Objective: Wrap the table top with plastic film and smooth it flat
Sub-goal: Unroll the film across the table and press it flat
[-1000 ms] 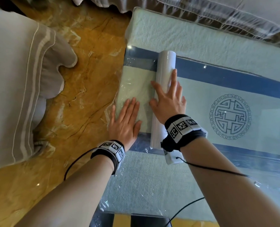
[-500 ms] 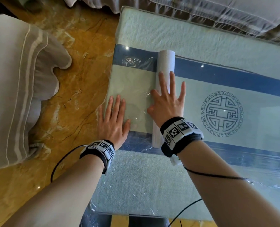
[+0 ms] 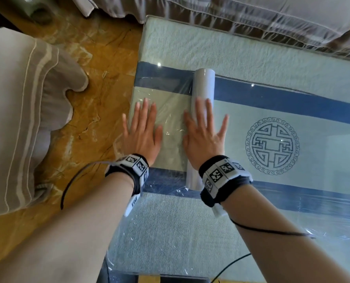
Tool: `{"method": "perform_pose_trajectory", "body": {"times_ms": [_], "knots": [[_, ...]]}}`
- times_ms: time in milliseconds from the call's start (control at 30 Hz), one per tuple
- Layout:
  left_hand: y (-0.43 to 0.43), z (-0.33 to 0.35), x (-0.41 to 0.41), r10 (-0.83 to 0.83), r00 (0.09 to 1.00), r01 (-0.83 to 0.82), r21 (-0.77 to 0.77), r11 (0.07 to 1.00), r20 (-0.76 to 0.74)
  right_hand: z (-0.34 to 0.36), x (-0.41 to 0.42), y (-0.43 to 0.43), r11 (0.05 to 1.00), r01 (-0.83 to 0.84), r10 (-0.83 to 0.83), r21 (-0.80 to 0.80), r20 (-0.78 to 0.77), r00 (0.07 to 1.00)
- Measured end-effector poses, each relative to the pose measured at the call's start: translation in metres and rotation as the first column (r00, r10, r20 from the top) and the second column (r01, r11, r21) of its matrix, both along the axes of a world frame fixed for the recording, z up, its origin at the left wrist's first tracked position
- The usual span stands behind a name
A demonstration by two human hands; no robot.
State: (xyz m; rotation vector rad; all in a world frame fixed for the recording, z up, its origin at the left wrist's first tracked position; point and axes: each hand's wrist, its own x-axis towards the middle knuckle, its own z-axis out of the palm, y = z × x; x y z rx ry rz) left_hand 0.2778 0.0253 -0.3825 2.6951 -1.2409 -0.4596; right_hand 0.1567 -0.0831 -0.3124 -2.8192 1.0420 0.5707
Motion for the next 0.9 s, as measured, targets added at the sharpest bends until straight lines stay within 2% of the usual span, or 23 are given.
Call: {"method": "perform_pose_trajectory", "body": {"times_ms": [100, 167, 433, 700, 900], "knots": [[-0.011, -0.002, 0.012, 0.072, 0.997, -0.072, 0.012, 0.997, 0.005, 0.004, 0.009, 0.0, 0.973, -0.218, 0.215, -0.072, -0.041, 0.976], [-0.019, -0.001, 0.011, 0.084, 0.995, -0.084, -0.02, 0.996, 0.044, 0.009, 0.007, -0.011, 0.96, -0.255, 0.248, -0.113, -0.07, 0.966], [0.006, -0.015, 0.0, 0.083, 0.992, -0.08, -0.032, 0.996, 0.097, 0.01, -0.041, -0.014, 0.991, 0.015, -0.021, -0.135, -0.042, 0.999], [0.014, -0.02, -0.011, 0.052, 0.995, -0.052, -0.004, 0.999, 0.085, -0.002, -0.032, -0.031, 0.995, 0.059, -0.072, -0.086, -0.148, 0.986], [0.009, -0.019, -0.015, 0.026, 0.996, -0.027, 0.012, 1.0, 0.091, 0.004, -0.056, -0.039, 0.951, 0.309, -0.31, -0.03, -0.129, 0.942]]}}
